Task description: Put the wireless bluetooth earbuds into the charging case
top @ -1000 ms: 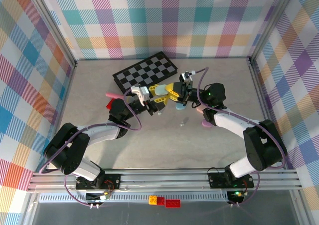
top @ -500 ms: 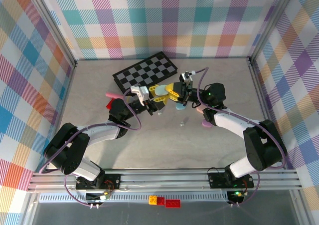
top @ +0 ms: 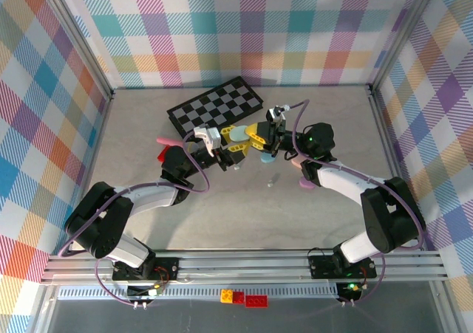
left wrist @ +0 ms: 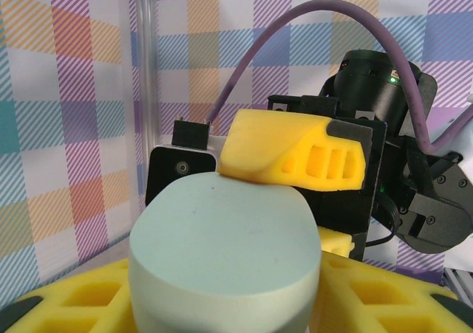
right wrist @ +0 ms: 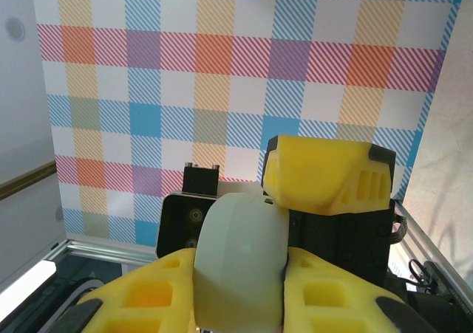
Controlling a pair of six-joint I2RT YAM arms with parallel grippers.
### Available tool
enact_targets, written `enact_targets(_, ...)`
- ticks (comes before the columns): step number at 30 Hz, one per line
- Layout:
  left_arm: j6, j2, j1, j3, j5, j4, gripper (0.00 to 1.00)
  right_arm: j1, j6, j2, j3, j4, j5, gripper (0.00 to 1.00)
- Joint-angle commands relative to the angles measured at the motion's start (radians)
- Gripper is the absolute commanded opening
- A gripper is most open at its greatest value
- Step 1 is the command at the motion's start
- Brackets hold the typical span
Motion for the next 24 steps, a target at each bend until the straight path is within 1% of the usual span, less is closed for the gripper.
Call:
enact_targets(1,-0.007,-0.012,0.0,0.034,0.045,0.057,0.49,-0.004,-0.027,0.004,-0.009,0.018,0.012,0.11)
enact_targets(13,-0.016,-0.01,-0.001,0.036,0.047,0.057,0.46,-0.004,-0.048,0.005,-0.015,-0.002,0.014,0.11)
enact_targets(17,-0.021,-0.008,0.0,0.037,0.051,0.057,0.42,-0.004,-0.049,0.008,-0.017,-0.005,0.014,0.11)
enact_targets(19,-0.022,-0.008,-0.001,0.037,0.054,0.057,0.41,-0.004,-0.05,0.01,-0.017,-0.003,0.014,0.11)
enact_targets(22,-0.022,-0.009,-0.001,0.036,0.055,0.056,0.35,-0.004,-0.054,0.009,-0.019,-0.009,0.014,0.11)
enact_targets(24,-0.02,-0.009,-0.001,0.034,0.057,0.056,0.35,-0.004,-0.059,0.009,-0.023,-0.017,0.016,0.12)
